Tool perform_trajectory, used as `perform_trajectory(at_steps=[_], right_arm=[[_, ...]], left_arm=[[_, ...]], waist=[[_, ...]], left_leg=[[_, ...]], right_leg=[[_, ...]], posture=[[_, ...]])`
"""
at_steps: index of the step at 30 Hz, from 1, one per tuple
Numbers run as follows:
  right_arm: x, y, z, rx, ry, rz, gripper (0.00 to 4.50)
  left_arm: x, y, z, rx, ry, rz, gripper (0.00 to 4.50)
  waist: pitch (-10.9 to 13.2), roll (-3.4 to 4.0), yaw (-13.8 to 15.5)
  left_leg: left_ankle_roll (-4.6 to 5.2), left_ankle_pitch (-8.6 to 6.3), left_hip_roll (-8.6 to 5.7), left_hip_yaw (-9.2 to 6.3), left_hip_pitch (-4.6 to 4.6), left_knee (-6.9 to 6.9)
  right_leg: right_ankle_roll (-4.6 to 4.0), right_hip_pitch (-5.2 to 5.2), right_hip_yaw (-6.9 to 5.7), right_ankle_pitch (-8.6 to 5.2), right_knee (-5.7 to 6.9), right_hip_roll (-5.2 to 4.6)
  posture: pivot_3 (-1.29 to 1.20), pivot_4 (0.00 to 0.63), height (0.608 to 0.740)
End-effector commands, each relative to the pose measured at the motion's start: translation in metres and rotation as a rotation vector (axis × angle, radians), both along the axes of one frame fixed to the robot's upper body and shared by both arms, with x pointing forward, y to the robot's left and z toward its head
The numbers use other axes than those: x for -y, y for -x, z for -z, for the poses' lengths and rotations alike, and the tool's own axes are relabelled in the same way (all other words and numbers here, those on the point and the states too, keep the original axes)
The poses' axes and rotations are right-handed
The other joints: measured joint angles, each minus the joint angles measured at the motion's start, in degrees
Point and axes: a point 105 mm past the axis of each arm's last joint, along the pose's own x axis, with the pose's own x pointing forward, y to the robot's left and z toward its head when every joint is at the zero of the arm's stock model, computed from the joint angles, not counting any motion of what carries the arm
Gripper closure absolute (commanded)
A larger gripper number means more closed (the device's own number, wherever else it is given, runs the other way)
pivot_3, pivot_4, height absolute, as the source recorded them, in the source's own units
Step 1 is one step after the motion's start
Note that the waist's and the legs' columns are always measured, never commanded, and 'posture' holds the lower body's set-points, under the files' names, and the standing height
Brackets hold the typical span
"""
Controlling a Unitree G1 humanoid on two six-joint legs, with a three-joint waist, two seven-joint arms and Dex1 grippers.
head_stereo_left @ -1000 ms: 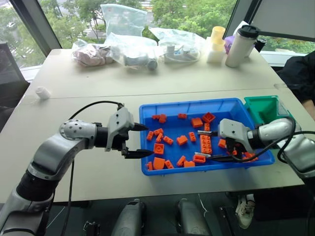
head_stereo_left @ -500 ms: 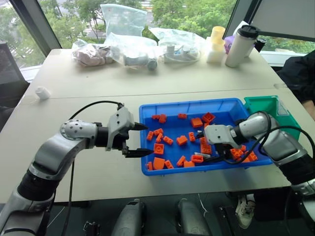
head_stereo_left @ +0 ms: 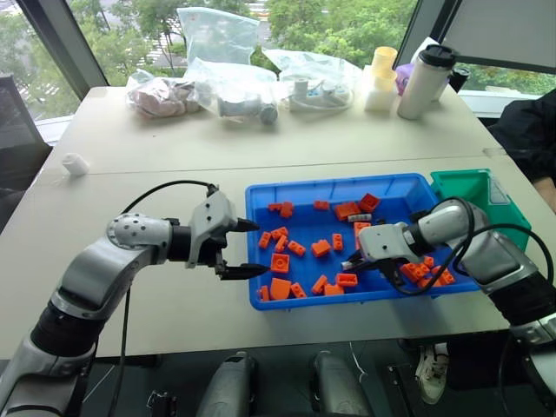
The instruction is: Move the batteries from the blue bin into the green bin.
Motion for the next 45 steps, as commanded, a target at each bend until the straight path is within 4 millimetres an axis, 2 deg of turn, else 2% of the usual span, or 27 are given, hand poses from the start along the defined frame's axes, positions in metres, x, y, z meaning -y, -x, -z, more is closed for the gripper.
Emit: perform_trajectory(at_steps=[1, 4, 7, 9, 11, 12, 14, 15, 18, 19, 21, 25, 27, 32, 33, 34, 35, 40, 41, 43, 45], right_arm=[[-0.002, 0.000, -0.004, 0.033, -0.021, 0.019, 4.49], [0.001, -0.003, -0.013, 0.058, -0.047, 0.067, 4.49], [0.009, -0.008, -0.042, 0.069, -0.199, 0.235, 4.49], [0.015, -0.014, -0.067, 0.080, -0.361, 0.371, 4.49], [0.032, -0.024, -0.100, 0.143, -0.580, 0.555, 4.49], [0.048, -0.030, -0.118, 0.207, -0.694, 0.667, 4.49], [0.068, -0.034, -0.134, 0.287, -0.809, 0.816, 4.49], [0.077, -0.034, -0.137, 0.315, -0.832, 0.874, 4.49], [0.120, -0.032, -0.138, 0.425, -0.882, 1.126, 4.49], [0.139, -0.030, -0.133, 0.474, -0.862, 1.236, 4.49], [0.163, -0.026, -0.122, 0.545, -0.778, 1.368, 4.49], [0.179, -0.024, -0.113, 0.576, -0.736, 1.472, 4.49], [0.187, -0.023, -0.107, 0.574, -0.721, 1.517, 4.49], [0.191, -0.025, -0.099, 0.554, -0.715, 1.547, 4.49], [0.193, -0.026, -0.098, 0.551, -0.715, 1.552, 3.70], [0.192, -0.027, -0.098, 0.544, -0.719, 1.552, 3.48], [0.192, -0.027, -0.097, 0.539, -0.722, 1.552, 3.07], [0.190, -0.029, -0.108, 0.570, -0.740, 1.523, 0.38], [0.187, -0.030, -0.113, 0.574, -0.757, 1.498, 0.08], [0.168, -0.035, -0.124, 0.554, -0.810, 1.402, 0.08], [0.132, -0.039, -0.126, 0.463, -0.831, 1.239, 0.08]], left_arm=[[0.003, 0.001, -0.006, 0.035, 0.003, 0.024, 0.00], [0.003, 0.002, -0.007, 0.035, 0.002, 0.027, 0.00], [0.002, 0.002, -0.013, 0.029, 0.037, 0.025, 0.00], [0.004, -0.002, -0.022, 0.049, 0.087, 0.009, 0.00], [0.009, -0.011, -0.036, 0.087, 0.171, -0.017, 0.00], [0.013, -0.016, -0.043, 0.108, 0.214, -0.027, 0.00], [0.017, -0.021, -0.050, 0.129, 0.256, -0.034, 0.00], [0.019, -0.022, -0.052, 0.132, 0.265, -0.031, 0.00], [0.032, -0.026, -0.060, 0.138, 0.322, -0.002, 0.00], [0.039, -0.026, -0.062, 0.131, 0.342, 0.030, 0.00], [0.052, -0.026, -0.061, 0.123, 0.340, 0.087, 0.00], [0.064, -0.029, -0.051, 0.125, 0.278, 0.153, 0.00], [0.068, -0.032, -0.040, 0.138, 0.209, 0.177, 0.00], [0.076, -0.038, -0.030, 0.155, 0.176, 0.200, 0.00], [0.077, -0.039, -0.031, 0.157, 0.183, 0.198, 0.00], [0.077, -0.038, -0.031, 0.157, 0.187, 0.199, 0.00], [0.077, -0.038, -0.031, 0.158, 0.190, 0.200, 0.00], [0.072, -0.037, -0.031, 0.166, 0.186, 0.191, 0.00], [0.070, -0.037, -0.032, 0.169, 0.185, 0.186, 0.00], [0.065, -0.036, -0.033, 0.171, 0.181, 0.178, 0.00], [0.058, -0.033, -0.033, 0.169, 0.163, 0.172, 0.00]], waist=[[0.00, 0.00, 0.02], [0.00, 0.00, 0.05], [0.00, 0.00, 0.13], [0.00, 0.00, 0.17], [0.00, 0.00, 0.32], [0.00, 0.00, 0.54], [-0.01, 0.00, 1.11], [-0.02, 0.01, 1.22], [-0.02, 0.01, 1.48], [-0.02, 0.01, 1.54], [-0.02, 0.01, 1.61], [-0.06, 0.10, 0.81], [-0.08, 0.14, 0.22], [-0.08, 0.14, -0.11], [-0.08, 0.14, -0.09], [-0.08, 0.14, -0.04], [-0.08, 0.14, 0.01], [-0.08, 0.14, -0.04], [-0.08, 0.14, -0.05], [-0.08, 0.14, -0.22], [-0.08, 0.14, -0.40]], left_leg=[[0.00, 0.00, 0.00, 0.00, 0.00, 0.00], [0.00, 0.00, 0.00, 0.00, 0.00, 0.00], [0.00, 0.00, -0.01, 0.00, -0.01, 0.00], [0.00, 0.00, -0.01, 0.00, -0.02, 0.00], [0.00, 0.00, -0.01, -0.02, -0.02, 0.00], [0.00, 0.00, -0.01, -0.04, -0.02, 0.01], [0.00, -0.01, -0.03, -0.05, -0.02, 0.02], [-0.01, 0.00, -0.08, -0.03, -0.02, 0.01], [-0.06, 0.03, -0.11, -0.01, -0.04, -0.01], [-0.07, 0.03, -0.14, -0.01, -0.06, -0.01], [-0.07, 0.04, -0.18, 0.00, -0.08, 0.00], [-0.05, 0.03, -0.19, 0.12, -0.03, 0.00], [0.01, 0.01, -0.11, 0.15, 0.02, -0.04], [0.02, 0.00, -0.04, 0.15, 0.02, -0.04], [0.03, 0.00, -0.04, 0.14, 0.01, -0.03], [0.03, 0.00, -0.04, 0.14, 0.01, -0.03], [0.03, 0.00, -0.04, 0.14, 0.01, -0.02], [0.03, 0.00, -0.05, 0.13, 0.01, -0.01], [0.03, 0.00, -0.04, 0.13, 0.01, -0.01], [0.03, 0.00, -0.04, 0.13, 0.01, -0.01], [0.03, 0.00, 0.00, 0.13, 0.01, -0.03]], right_leg=[[0.00, 0.00, 0.00, 0.00, 0.00, 0.00], [0.00, 0.00, 0.00, 0.00, 0.00, 0.00], [0.00, -0.01, 0.01, 0.00, 0.01, -0.03], [0.00, -0.02, 0.02, 0.00, 0.01, -0.04], [0.00, 0.00, 0.01, 0.00, 0.01, -0.07], [-0.01, 0.01, -0.01, 0.00, 0.01, -0.07], [0.00, 0.00, -0.01, 0.01, 0.01, -0.09], [0.00, -0.01, -0.01, 0.01, 0.02, -0.15], [0.00, -0.02, -0.03, 0.01, 0.00, -0.19], [0.00, -0.03, -0.05, 0.01, 0.00, -0.21], [0.00, -0.02, -0.05, 0.01, 0.00, -0.23], [0.01, -0.03, 0.03, 0.02, 0.02, -0.20], [0.01, -0.04, 0.09, 0.02, 0.05, -0.09], [0.01, -0.04, 0.11, 0.01, 0.06, 0.01], [0.01, -0.04, 0.11, 0.01, 0.06, 0.01], [0.01, -0.04, 0.11, 0.01, 0.06, 0.01], [0.01, -0.03, 0.11, 0.01, 0.06, 0.01], [0.01, -0.03, 0.12, 0.01, 0.07, 0.01], [0.01, -0.03, 0.12, 0.01, 0.07, 0.01], [0.01, -0.04, 0.12, 0.01, 0.07, 0.01], [0.01, -0.06, 0.13, 0.01, 0.08, 0.05]], posture=[[0.00, 0.150, 0.740], [0.00, 0.150, 0.740], [0.00, 0.150, 0.740], [0.00, 0.150, 0.740], [0.00, 0.150, 0.740], [0.00, 0.150, 0.740], [0.00, 0.150, 0.740], [0.00, 0.150, 0.740], [0.00, 0.150, 0.740], [0.00, 0.150, 0.740], [0.00, 0.150, 0.740], [0.00, 0.150, 0.740], [0.00, 0.150, 0.740], [0.00, 0.150, 0.740], [0.00, 0.150, 0.740], [0.00, 0.150, 0.740], [0.00, 0.150, 0.740], [0.00, 0.150, 0.740], [0.00, 0.150, 0.740], [0.00, 0.150, 0.740], [0.00, 0.150, 0.740]])
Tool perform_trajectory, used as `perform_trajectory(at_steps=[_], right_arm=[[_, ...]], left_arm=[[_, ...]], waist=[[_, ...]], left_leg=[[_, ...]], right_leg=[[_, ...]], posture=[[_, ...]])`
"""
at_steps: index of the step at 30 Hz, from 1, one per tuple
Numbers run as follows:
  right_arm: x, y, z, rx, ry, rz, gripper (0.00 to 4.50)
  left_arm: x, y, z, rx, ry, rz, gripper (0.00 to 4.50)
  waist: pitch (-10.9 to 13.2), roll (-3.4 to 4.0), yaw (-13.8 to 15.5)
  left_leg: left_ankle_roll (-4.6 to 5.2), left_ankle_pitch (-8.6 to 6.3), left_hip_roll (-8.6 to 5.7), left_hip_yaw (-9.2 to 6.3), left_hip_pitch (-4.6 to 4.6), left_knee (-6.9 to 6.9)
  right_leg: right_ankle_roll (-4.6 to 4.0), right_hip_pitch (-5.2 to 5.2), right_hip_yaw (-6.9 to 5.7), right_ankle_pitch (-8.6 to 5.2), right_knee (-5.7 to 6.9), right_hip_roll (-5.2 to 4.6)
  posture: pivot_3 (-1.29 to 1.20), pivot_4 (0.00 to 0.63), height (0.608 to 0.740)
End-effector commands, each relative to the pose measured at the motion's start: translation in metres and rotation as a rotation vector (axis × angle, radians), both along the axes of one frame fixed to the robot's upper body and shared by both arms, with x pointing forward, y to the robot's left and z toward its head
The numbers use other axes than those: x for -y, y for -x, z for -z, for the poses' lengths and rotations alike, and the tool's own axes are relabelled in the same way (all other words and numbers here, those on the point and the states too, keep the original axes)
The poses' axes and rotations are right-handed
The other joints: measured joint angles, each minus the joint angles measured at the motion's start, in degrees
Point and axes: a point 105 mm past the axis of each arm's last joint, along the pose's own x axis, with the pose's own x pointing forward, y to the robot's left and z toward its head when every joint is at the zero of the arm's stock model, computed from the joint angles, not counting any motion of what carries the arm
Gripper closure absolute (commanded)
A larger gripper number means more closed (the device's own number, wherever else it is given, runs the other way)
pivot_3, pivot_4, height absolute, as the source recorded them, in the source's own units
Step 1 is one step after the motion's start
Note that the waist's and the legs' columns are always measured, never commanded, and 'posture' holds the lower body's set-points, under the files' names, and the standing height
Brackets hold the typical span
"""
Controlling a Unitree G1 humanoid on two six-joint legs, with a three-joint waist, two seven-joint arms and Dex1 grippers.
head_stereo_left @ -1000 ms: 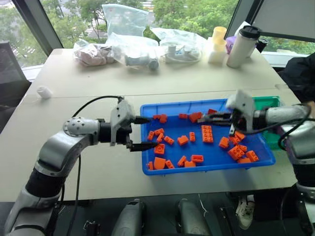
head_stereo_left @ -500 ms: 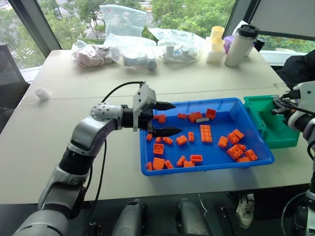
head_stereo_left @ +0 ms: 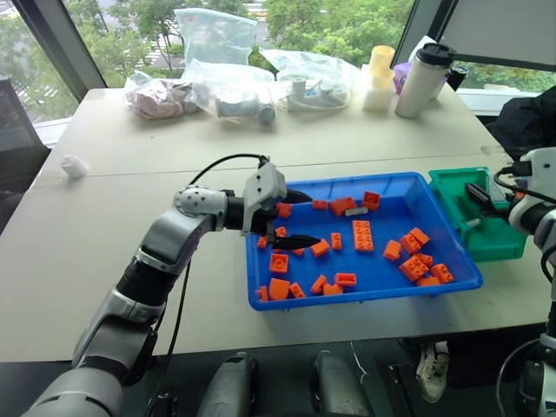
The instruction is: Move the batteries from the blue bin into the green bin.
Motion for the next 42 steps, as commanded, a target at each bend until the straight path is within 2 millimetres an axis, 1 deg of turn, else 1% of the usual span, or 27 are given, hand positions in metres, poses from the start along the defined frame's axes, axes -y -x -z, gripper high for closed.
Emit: perform_trajectory(at_steps=[1, 4, 5, 7, 10, 12, 15, 18, 21, 26, 32, 33, 35, 36, 37, 40, 41, 42], right_arm=[[-0.066, -0.003, -0.025, 0.058, 0.053, -0.320, 0.08], [-0.114, 0.002, -0.007, -0.028, 0.076, -0.544, 0.08], [-0.124, 0.003, -0.001, -0.050, 0.060, -0.595, 0.08], [-0.134, 0.004, 0.006, -0.072, 0.047, -0.650, 0.08], [-0.145, 0.001, 0.030, -0.162, 0.153, -0.748, 0.08], [-0.151, -0.007, 0.043, -0.207, 0.172, -0.792, 0.08], [-0.157, -0.017, 0.052, -0.237, 0.175, -0.831, 0.08], [-0.159, -0.025, 0.060, -0.265, 0.198, -0.851, 0.08], [-0.155, -0.032, 0.069, -0.304, 0.240, -0.842, 0.08], [-0.148, -0.043, 0.077, -0.345, 0.255, -0.793, 0.08], [-0.138, -0.044, 0.090, -0.427, 0.210, -0.708, 0.08], [-0.138, -0.043, 0.092, -0.435, 0.209, -0.705, 0.31], [-0.139, -0.041, 0.094, -0.448, 0.209, -0.705, 0.95], [-0.140, -0.039, 0.094, -0.452, 0.205, -0.713, 1.49], [-0.142, -0.036, 0.095, -0.461, 0.207, -0.723, 1.92], [-0.144, -0.032, 0.096, -0.470, 0.220, -0.733, 3.51], [-0.144, -0.031, 0.096, -0.471, 0.219, -0.732, 4.17], [-0.145, -0.030, 0.096, -0.471, 0.217, -0.734, 4.43]], left_arm=[[-0.015, 0.007, -0.011, 0.038, -0.009, -0.008, 0.00], [-0.031, 0.012, -0.008, 0.032, -0.065, -0.026, 0.00], [-0.036, 0.013, -0.008, 0.032, -0.084, -0.035, 0.00], [-0.042, 0.015, -0.007, 0.031, -0.106, -0.047, 0.00], [-0.054, 0.015, -0.006, 0.043, -0.147, -0.089, 0.00], [-0.058, 0.016, -0.006, 0.041, -0.153, -0.107, 0.00], [-0.057, 0.017, -0.005, 0.039, -0.152, -0.116, 0.00], [-0.057, 0.019, -0.004, 0.036, -0.150, -0.125, 0.00], [-0.057, 0.018, -0.004, 0.038, -0.145, -0.142, 0.00], [-0.056, 0.019, -0.004, 0.039, -0.140, -0.154, 0.00], [-0.055, 0.020, 0.000, 0.037, -0.143, -0.166, 0.00], [-0.055, 0.020, 0.000, 0.037, -0.142, -0.164, 0.00], [-0.054, 0.021, 0.000, 0.039, -0.142, -0.163, 0.00], [-0.054, 0.020, -0.001, 0.040, -0.143, -0.161, 0.00], [-0.054, 0.020, -0.001, 0.040, -0.144, -0.160, 0.00], [-0.053, 0.019, -0.001, 0.042, -0.147, -0.154, 0.00], [-0.053, 0.019, -0.001, 0.042, -0.147, -0.153, 0.00], [-0.053, 0.020, 0.000, 0.041, -0.149, -0.149, 0.00]], waist=[[0.00, 0.00, -0.18], [0.00, 0.00, -0.14], [0.00, 0.00, -0.06], [0.01, -0.02, 0.50], [0.02, -0.04, 1.23], [0.02, -0.04, 1.24], [0.03, -0.05, 1.09], [0.03, -0.05, 1.09], [0.03, -0.05, 1.13], [0.03, -0.04, 1.05], [0.02, -0.05, 1.05], [0.02, -0.05, 1.09], [0.02, -0.05, 1.12], [0.02, -0.05, 1.13], [0.02, -0.05, 1.13], [0.02, -0.05, 1.10], [0.01, -0.06, 1.09], [0.01, -0.07, 1.08]], left_leg=[[0.00, 0.00, 0.03, 0.00, 0.01, 0.00], [0.00, 0.00, 0.08, -0.02, 0.01, -0.01], [0.00, 0.00, 0.07, -0.03, 0.00, -0.01], [0.00, 0.00, 0.03, -0.04, -0.03, 0.01], [0.05, -0.03, -0.06, -0.08, -0.07, 0.08], [0.06, -0.04, -0.06, -0.08, -0.05, 0.10], [0.06, -0.04, -0.04, -0.08, -0.04, 0.09], [0.05, -0.03, -0.03, -0.08, -0.04, 0.09], [0.04, -0.03, -0.02, -0.08, -0.04, 0.09], [0.04, -0.03, -0.03, -0.08, -0.04, 0.08], [0.01, -0.01, -0.02, -0.09, -0.04, 0.08], [0.01, -0.01, -0.02, -0.09, -0.04, 0.08], [0.02, -0.01, -0.02, -0.09, -0.03, 0.08], [0.02, -0.01, -0.03, -0.09, -0.03, 0.08], [0.02, -0.01, -0.03, -0.09, -0.03, 0.08], [0.02, -0.01, -0.02, -0.09, -0.03, 0.08], [0.02, -0.01, -0.03, -0.09, -0.03, 0.08], [0.02, -0.02, -0.02, -0.09, -0.01, 0.09]], right_leg=[[0.00, -0.01, 0.00, 0.00, 0.02, 0.02], [0.00, -0.06, 0.00, 0.00, 0.06, 0.08], [0.00, -0.06, 0.00, 0.00, 0.06, 0.07], [0.00, -0.04, -0.01, 0.00, 0.04, 0.02], [0.00, 0.04, -0.03, 0.00, -0.04, -0.04], [0.00, 0.09, -0.04, 0.00, -0.08, -0.04], [0.00, 0.07, -0.05, 0.00, -0.07, -0.02], [0.00, 0.05, -0.05, 0.00, -0.06, -0.01], [0.00, 0.04, -0.05, 0.00, -0.06, 0.00], [0.00, 0.04, -0.05, 0.00, -0.06, 0.00], [0.00, 0.03, -0.05, 0.00, -0.06, 0.00], [0.00, 0.04, -0.05, 0.00, -0.06, 0.00], [0.00, 0.06, -0.05, 0.00, -0.06, -0.01], [0.00, 0.06, -0.05, 0.00, -0.06, -0.01], [0.00, 0.06, -0.05, 0.00, -0.06, -0.01], [0.00, 0.06, -0.05, 0.00, -0.06, -0.01], [0.00, 0.06, -0.05, 0.00, -0.06, -0.01], [0.00, 0.09, -0.05, 0.00, -0.06, -0.01]], posture=[[0.00, 0.150, 0.740], [0.00, 0.150, 0.740], [0.00, 0.150, 0.740], [0.00, 0.150, 0.740], [0.00, 0.150, 0.740], [0.00, 0.150, 0.740], [0.00, 0.150, 0.740], [0.00, 0.150, 0.740], [0.00, 0.150, 0.740], [0.00, 0.150, 0.740], [0.00, 0.150, 0.740], [0.00, 0.150, 0.740], [0.00, 0.150, 0.740], [0.00, 0.150, 0.740], [0.00, 0.150, 0.740], [0.00, 0.150, 0.740], [0.00, 0.150, 0.740], [0.00, 0.150, 0.740]])
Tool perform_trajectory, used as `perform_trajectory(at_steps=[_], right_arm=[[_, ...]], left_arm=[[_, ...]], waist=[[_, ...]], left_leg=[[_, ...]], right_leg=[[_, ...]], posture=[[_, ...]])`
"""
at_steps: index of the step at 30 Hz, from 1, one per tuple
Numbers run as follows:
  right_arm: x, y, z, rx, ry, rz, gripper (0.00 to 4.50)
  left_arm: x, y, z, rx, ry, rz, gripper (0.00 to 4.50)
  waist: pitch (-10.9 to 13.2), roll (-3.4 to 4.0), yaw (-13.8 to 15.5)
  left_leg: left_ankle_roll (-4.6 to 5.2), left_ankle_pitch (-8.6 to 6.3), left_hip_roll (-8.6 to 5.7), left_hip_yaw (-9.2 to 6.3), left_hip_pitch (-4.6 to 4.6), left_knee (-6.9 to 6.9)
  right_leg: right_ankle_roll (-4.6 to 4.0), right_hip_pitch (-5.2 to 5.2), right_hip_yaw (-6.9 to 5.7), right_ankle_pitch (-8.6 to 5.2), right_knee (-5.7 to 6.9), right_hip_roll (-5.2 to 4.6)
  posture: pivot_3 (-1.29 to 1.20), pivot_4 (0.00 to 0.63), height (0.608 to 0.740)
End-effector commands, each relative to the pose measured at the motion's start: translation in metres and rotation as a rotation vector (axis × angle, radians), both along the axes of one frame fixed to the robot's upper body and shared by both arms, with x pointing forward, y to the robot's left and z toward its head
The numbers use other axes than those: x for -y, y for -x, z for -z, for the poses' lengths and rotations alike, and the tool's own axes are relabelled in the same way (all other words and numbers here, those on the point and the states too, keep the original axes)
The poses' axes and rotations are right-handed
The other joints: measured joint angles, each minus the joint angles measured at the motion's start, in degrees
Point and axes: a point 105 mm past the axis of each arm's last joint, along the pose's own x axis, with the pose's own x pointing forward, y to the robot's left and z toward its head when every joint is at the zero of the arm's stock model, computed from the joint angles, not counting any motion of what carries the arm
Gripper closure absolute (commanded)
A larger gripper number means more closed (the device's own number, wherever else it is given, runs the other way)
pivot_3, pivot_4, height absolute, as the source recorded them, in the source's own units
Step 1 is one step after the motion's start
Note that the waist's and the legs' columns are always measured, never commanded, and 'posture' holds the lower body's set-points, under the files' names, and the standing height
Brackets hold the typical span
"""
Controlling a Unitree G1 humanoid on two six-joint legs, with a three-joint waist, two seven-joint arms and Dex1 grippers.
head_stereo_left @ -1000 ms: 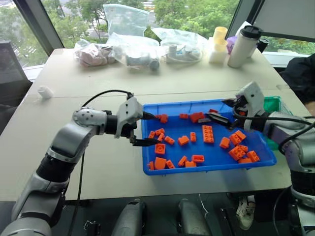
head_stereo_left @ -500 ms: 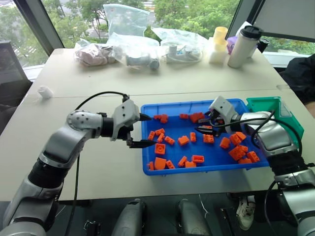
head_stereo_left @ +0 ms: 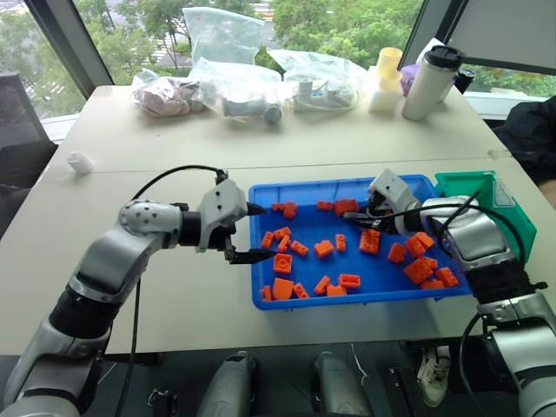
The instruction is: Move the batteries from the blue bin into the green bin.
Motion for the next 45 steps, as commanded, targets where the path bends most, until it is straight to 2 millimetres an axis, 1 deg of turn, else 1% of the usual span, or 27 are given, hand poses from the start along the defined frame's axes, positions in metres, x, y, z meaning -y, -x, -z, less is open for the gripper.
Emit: perform_trajectory(at_steps=[1, 4, 7, 8, 11, 15, 17, 19, 20, 22, 25, 29, 33, 35, 38, 39, 42, 45], right_arm=[[0.006, 0.004, 0.004, -0.015, 0.021, 0.032, 4.45], [0.005, 0.009, 0.001, -0.007, 0.017, 0.026, 4.45], [0.008, 0.013, -0.011, 0.019, -0.005, 0.040, 4.45], [0.011, 0.015, -0.016, 0.032, -0.019, 0.051, 4.45], [0.023, 0.025, -0.045, 0.082, -0.119, 0.116, 4.45], [0.037, 0.039, -0.074, 0.161, -0.231, 0.183, 4.45], [0.051, 0.040, -0.090, 0.218, -0.322, 0.271, 4.45], [0.073, 0.041, -0.103, 0.289, -0.375, 0.400, 4.45], [0.088, 0.042, -0.108, 0.322, -0.387, 0.478, 4.45], [0.114, 0.045, -0.111, 0.359, -0.401, 0.627, 4.45], [0.141, 0.052, -0.107, 0.370, -0.370, 0.781, 4.45], [0.162, 0.055, -0.098, 0.361, -0.320, 0.892, 4.45], [0.168, 0.055, -0.092, 0.349, -0.295, 0.915, 4.45], [0.167, 0.054, -0.090, 0.340, -0.296, 0.907, 3.41], [0.169, 0.051, -0.091, 0.346, -0.283, 0.904, 2.05], [0.169, 0.050, -0.093, 0.357, -0.283, 0.901, 1.47], [0.166, 0.048, -0.097, 0.373, -0.294, 0.861, 0.05], [0.155, 0.046, -0.106, 0.407, -0.312, 0.778, 0.05]], left_arm=[[0.003, 0.002, -0.010, 0.040, 0.004, 0.027, 0.00], [0.004, 0.003, -0.009, 0.035, 0.000, 0.039, 0.00], [0.007, 0.003, -0.010, 0.036, 0.005, 0.048, 0.00], [0.008, 0.002, -0.011, 0.037, 0.014, 0.050, 0.00], [0.013, -0.003, -0.017, 0.027, 0.092, 0.046, 0.00], [0.022, -0.008, -0.021, 0.023, 0.149, 0.065, 0.00], [0.031, -0.014, -0.027, 0.038, 0.198, 0.069, 0.00], [0.042, -0.018, -0.035, 0.045, 0.257, 0.090, 0.00], [0.049, -0.018, -0.039, 0.045, 0.284, 0.111, 0.00], [0.060, -0.017, -0.044, 0.048, 0.314, 0.151, 0.00], [0.074, -0.015, -0.044, 0.062, 0.303, 0.206, 0.00], [0.087, -0.017, -0.044, 0.072, 0.299, 0.241, 0.00], [0.094, -0.018, -0.041, 0.080, 0.289, 0.254, 0.00], [0.095, -0.016, -0.042, 0.074, 0.299, 0.267, 0.00], [0.092, -0.016, -0.040, 0.075, 0.293, 0.263, 0.00], [0.091, -0.016, -0.040, 0.075, 0.292, 0.256, 0.00], [0.086, -0.019, -0.041, 0.080, 0.294, 0.230, 0.00], [0.074, -0.024, -0.043, 0.094, 0.290, 0.183, 0.00]], waist=[[0.00, 0.00, -0.01], [0.00, 0.00, 0.07], [0.00, 0.00, 0.22], [0.00, 0.00, 0.30], [0.01, 0.01, 0.60], [0.01, 0.00, 0.51], [0.01, 0.00, 0.48], [0.01, 0.00, 0.50], [0.01, 0.00, 0.51], [0.01, 0.00, 0.65], [0.00, 0.00, 0.50], [-0.01, 0.03, 0.21], [-0.02, 0.05, 0.03], [-0.02, 0.05, 0.04], [-0.02, 0.05, 0.06], [-0.02, 0.05, 0.07], [-0.02, 0.05, 0.08], [-0.02, 0.05, 0.08]], left_leg=[[0.00, 0.00, -0.01, 0.00, 0.00, 0.00], [0.00, 0.00, 0.00, -0.01, 0.02, 0.00], [0.00, 0.00, -0.01, -0.02, 0.00, 0.00], [0.00, 0.00, -0.01, -0.02, 0.00, 0.00], [0.01, 0.00, -0.02, -0.02, -0.02, 0.00], [0.01, -0.01, -0.03, -0.02, -0.04, 0.01], [0.01, -0.01, -0.01, -0.03, -0.04, 0.00], [0.01, -0.01, -0.01, -0.03, -0.03, 0.00], [0.01, -0.01, -0.02, -0.03, -0.03, 0.00], [0.01, 0.00, -0.04, -0.03, -0.04, 0.00], [0.01, 0.00, -0.05, -0.01, -0.06, 0.00], [0.00, 0.00, -0.02, 0.02, -0.01, -0.03], [0.01, 0.00, -0.02, 0.05, 0.00, -0.03], [0.01, 0.00, -0.02, 0.04, 0.00, -0.03], [0.01, 0.00, -0.01, 0.04, -0.01, -0.03], [0.01, 0.00, -0.01, 0.04, -0.01, -0.03], [0.01, 0.00, -0.01, 0.04, -0.01, -0.03], [0.01, 0.00, -0.02, 0.04, -0.01, -0.02]], right_leg=[[0.00, 0.00, 0.00, 0.00, 0.00, -0.01], [0.00, 0.01, -0.01, 0.00, 0.01, 0.00], [0.00, 0.01, -0.02, 0.00, 0.00, -0.01], [0.00, 0.01, -0.02, 0.00, 0.00, -0.01], [0.00, 0.00, -0.02, 0.00, 0.00, -0.02], [0.00, -0.02, -0.02, 0.00, 0.00, -0.04], [0.00, -0.01, -0.04, 0.00, 0.00, -0.02], [0.00, -0.01, -0.04, 0.00, 0.01, -0.02], [0.00, 0.00, -0.03, 0.00, 0.02, -0.02], [0.00, 0.00, -0.03, 0.00, 0.02, -0.05], [0.00, -0.02, -0.02, 0.00, 0.01, -0.05], [0.00, -0.02, 0.01, 0.00, 0.03, -0.02], [0.00, -0.03, 0.04, 0.00, 0.05, 0.00], [0.00, -0.03, 0.04, 0.00, 0.06, 0.00], [0.00, -0.03, 0.04, 0.00, 0.06, 0.00], [0.00, -0.03, 0.04, 0.00, 0.06, 0.00], [0.00, -0.03, 0.04, 0.00, 0.05, 0.00], [0.00, -0.03, 0.04, 0.00, 0.06, 0.00]], posture=[[0.00, 0.150, 0.740], [0.00, 0.150, 0.740], [0.00, 0.150, 0.740], [0.00, 0.150, 0.740], [0.00, 0.150, 0.740], [0.00, 0.150, 0.740], [0.00, 0.150, 0.740], [0.00, 0.150, 0.740], [0.00, 0.150, 0.740], [0.00, 0.150, 0.740], [0.00, 0.150, 0.740], [0.00, 0.150, 0.740], [0.00, 0.150, 0.740], [0.00, 0.150, 0.740], [0.00, 0.150, 0.740], [0.00, 0.150, 0.740], [0.00, 0.150, 0.740], [0.00, 0.150, 0.740]])
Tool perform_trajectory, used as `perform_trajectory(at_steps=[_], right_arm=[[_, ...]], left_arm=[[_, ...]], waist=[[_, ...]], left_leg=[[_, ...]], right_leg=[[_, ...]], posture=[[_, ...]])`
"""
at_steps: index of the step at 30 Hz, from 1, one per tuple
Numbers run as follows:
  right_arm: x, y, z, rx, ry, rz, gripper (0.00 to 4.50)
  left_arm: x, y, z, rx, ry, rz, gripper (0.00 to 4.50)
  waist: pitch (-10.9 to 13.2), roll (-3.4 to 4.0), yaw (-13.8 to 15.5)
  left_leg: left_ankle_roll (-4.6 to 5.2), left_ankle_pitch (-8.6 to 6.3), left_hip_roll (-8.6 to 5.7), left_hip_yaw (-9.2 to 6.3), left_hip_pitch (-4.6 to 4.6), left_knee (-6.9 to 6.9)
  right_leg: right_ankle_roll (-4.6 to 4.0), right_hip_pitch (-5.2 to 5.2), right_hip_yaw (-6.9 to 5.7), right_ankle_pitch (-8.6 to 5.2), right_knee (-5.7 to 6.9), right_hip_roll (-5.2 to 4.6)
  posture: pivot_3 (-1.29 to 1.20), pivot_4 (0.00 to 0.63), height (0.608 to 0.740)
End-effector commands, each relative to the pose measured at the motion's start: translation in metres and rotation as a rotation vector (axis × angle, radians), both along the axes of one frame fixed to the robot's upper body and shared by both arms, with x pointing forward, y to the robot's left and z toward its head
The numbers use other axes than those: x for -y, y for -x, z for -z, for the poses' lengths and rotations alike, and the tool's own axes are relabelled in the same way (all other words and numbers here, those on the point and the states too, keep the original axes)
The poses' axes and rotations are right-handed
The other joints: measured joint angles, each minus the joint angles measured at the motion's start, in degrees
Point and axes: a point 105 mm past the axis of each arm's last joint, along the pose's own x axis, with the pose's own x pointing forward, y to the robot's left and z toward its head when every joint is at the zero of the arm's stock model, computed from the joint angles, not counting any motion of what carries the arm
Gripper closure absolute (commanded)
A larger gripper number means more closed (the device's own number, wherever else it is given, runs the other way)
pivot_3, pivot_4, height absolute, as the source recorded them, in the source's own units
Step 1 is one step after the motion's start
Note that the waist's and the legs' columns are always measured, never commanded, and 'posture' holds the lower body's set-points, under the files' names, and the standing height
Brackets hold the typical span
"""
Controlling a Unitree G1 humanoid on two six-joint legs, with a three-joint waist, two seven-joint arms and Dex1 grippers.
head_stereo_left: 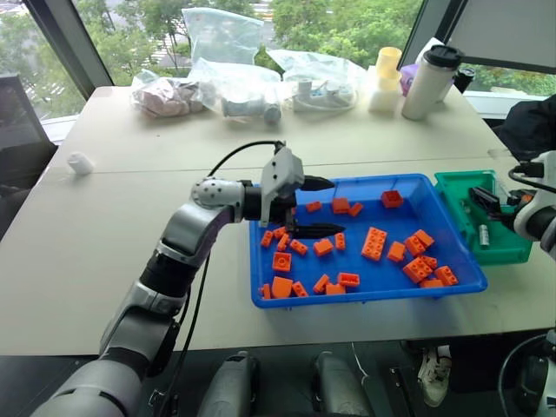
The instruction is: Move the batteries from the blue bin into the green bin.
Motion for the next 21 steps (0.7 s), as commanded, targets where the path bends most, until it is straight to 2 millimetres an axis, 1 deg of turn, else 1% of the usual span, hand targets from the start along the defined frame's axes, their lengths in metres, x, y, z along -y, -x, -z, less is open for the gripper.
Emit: perform_trajectory(at_steps=[1, 2, 3, 4, 6, 7, 10, 12, 14, 16, 19, 21], right_arm=[[-0.012, 0.000, -0.033, 0.128, 0.061, -0.105, 0.05], [-0.020, 0.001, -0.037, 0.153, 0.066, -0.154, 0.05], [-0.032, 0.004, -0.041, 0.182, 0.076, -0.234, 0.05], [-0.046, 0.011, -0.044, 0.200, 0.091, -0.329, 0.05], [-0.060, 0.022, -0.044, 0.208, 0.109, -0.434, 0.05], [-0.062, 0.027, -0.043, 0.205, 0.111, -0.462, 0.05], [-0.058, 0.050, -0.035, 0.173, 0.120, -0.536, 0.05], [-0.057, 0.059, -0.028, 0.158, 0.121, -0.556, 0.05], [-0.057, 0.065, -0.022, 0.147, 0.118, -0.560, 0.05], [-0.058, 0.070, -0.018, 0.131, 0.098, -0.569, 0.05], [-0.061, 0.076, -0.011, 0.142, 0.046, -0.565, 0.05], [-0.062, 0.078, -0.006, 0.150, 0.016, -0.555, 0.05]], left_arm=[[-0.016, 0.000, -0.013, 0.048, 0.016, -0.045, 0.00], [-0.023, 0.000, -0.014, 0.043, 0.012, -0.055, 0.00], [-0.031, 0.001, -0.016, 0.038, 0.012, -0.077, 0.00], [-0.045, 0.002, -0.020, 0.028, 0.018, -0.121, 0.00], [-0.062, 0.004, -0.025, 0.016, 0.021, -0.182, 0.00], [-0.072, 0.005, -0.024, 0.011, 0.009, -0.221, 0.00], [-0.107, 0.009, -0.014, -0.023, -0.036, -0.388, 0.00], [-0.121, 0.008, -0.009, -0.036, -0.023, -0.494, 0.00], [-0.131, 0.009, -0.005, -0.045, -0.003, -0.578, 0.00], [-0.136, 0.011, -0.003, -0.055, 0.016, -0.633, 0.00], [-0.148, 0.022, 0.004, -0.080, 0.045, -0.719, 0.00], [-0.154, 0.025, 0.008, -0.078, 0.054, -0.778, 0.00]], waist=[[0.00, 0.00, -0.01], [0.00, 0.00, -0.09], [0.00, 0.00, -0.18], [0.00, 0.00, -0.26], [0.01, 0.00, -0.56], [0.01, -0.01, -0.74], [0.01, -0.01, -0.64], [0.01, -0.02, -0.43], [0.01, -0.03, -0.15], [0.02, -0.03, 0.06], [0.01, -0.03, 0.33], [0.01, -0.03, 0.34]], left_leg=[[0.00, 0.00, 0.00, 0.00, 0.00, 0.00], [0.00, 0.00, 0.00, 0.00, 0.00, 0.00], [0.00, 0.00, 0.02, 0.00, 0.00, -0.01], [0.00, 0.00, 0.03, -0.01, 0.00, -0.02], [0.00, 0.00, 0.09, -0.04, -0.01, -0.07], [0.00, 0.00, 0.09, -0.06, -0.01, -0.07], [0.01, -0.01, 0.06, -0.06, 0.00, -0.05], [0.05, -0.04, 0.05, -0.07, 0.06, -0.06], [0.07, -0.05, 0.06, -0.08, 0.17, -0.05], [0.07, -0.05, 0.05, -0.07, 0.22, -0.04], [0.06, -0.06, 0.06, -0.08, 0.31, -0.06], [0.06, -0.06, 0.07, -0.08, 0.32, -0.10]], right_leg=[[0.00, 0.00, 0.00, 0.00, 0.00, 0.00], [0.00, 0.00, 0.00, 0.00, 0.00, 0.00], [0.00, -0.01, 0.00, 0.00, 0.00, 0.01], [0.00, -0.02, 0.00, 0.00, 0.00, 0.03], [0.00, -0.05, -0.01, 0.00, 0.00, 0.07], [0.00, -0.05, -0.02, 0.00, 0.00, 0.07], [0.01, 0.05, -0.02, 0.00, -0.07, 0.01], [0.01, 0.15, -0.03, -0.01, -0.14, 0.00], [0.00, 0.29, -0.04, -0.01, -0.17, -0.01], [0.01, 0.32, -0.02, 0.00, -0.15, -0.02], [0.00, 0.38, -0.01, -0.01, -0.15, -0.03], [0.00, 0.38, -0.01, -0.01, -0.18, -0.03]], posture=[[0.00, 0.150, 0.740], [0.00, 0.150, 0.740], [0.00, 0.150, 0.740], [0.00, 0.150, 0.740], [0.00, 0.150, 0.740], [0.00, 0.150, 0.740], [0.00, 0.150, 0.740], [0.00, 0.150, 0.740], [0.00, 0.150, 0.740], [0.00, 0.150, 0.740], [0.00, 0.150, 0.740], [0.00, 0.150, 0.740]])
